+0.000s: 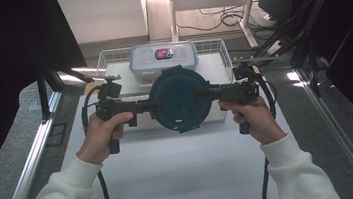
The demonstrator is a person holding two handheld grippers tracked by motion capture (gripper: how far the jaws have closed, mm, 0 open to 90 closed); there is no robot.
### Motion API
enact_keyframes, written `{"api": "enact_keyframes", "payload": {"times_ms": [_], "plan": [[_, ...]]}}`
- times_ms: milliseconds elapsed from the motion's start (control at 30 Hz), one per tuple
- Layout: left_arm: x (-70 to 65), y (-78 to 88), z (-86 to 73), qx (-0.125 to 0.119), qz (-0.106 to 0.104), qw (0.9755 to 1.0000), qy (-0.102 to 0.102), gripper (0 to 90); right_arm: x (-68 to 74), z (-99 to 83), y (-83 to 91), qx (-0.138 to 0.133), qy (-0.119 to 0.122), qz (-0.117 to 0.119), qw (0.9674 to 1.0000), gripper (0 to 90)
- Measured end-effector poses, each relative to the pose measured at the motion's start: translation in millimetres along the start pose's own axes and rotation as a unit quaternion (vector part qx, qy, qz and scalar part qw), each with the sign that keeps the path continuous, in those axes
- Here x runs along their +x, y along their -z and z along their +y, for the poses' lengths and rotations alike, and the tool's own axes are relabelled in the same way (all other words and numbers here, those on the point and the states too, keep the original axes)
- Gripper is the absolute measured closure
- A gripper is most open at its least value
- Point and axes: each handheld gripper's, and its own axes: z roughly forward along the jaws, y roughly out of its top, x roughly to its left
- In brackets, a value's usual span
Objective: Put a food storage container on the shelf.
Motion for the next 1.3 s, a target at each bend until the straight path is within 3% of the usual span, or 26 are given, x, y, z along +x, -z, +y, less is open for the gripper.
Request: {"api": "enact_keyframes", "payload": {"times_ms": [333,767,933,1100,1300], "plan": [[-2.3,7.8,22.7,-0.010,-0.003,0.9999,-0.003,48.7,6.3,20.6,0.7,-0.004,0.005,-0.003,1.0000,37.9],[0.9,15.8,44.8,-0.005,-0.005,1.0000,-0.006,48.8,10.2,40.7,-3.5,-0.010,0.004,-0.005,0.9999,37.9],[1.1,20.4,59.1,-0.010,-0.006,0.9999,-0.004,49.0,10.7,53.5,-6.0,-0.014,-0.003,-0.002,0.9999,37.9],[0.0,27.7,79.1,-0.011,-0.003,0.9998,-0.017,49.0,14.1,65.4,-7.2,-0.018,-0.002,-0.001,0.9998,38.0],[9.6,27.4,98.0,-0.012,-0.005,0.9999,-0.010,48.3,12.7,84.3,-12.5,-0.016,-0.002,-0.010,0.9998,37.9]]}}
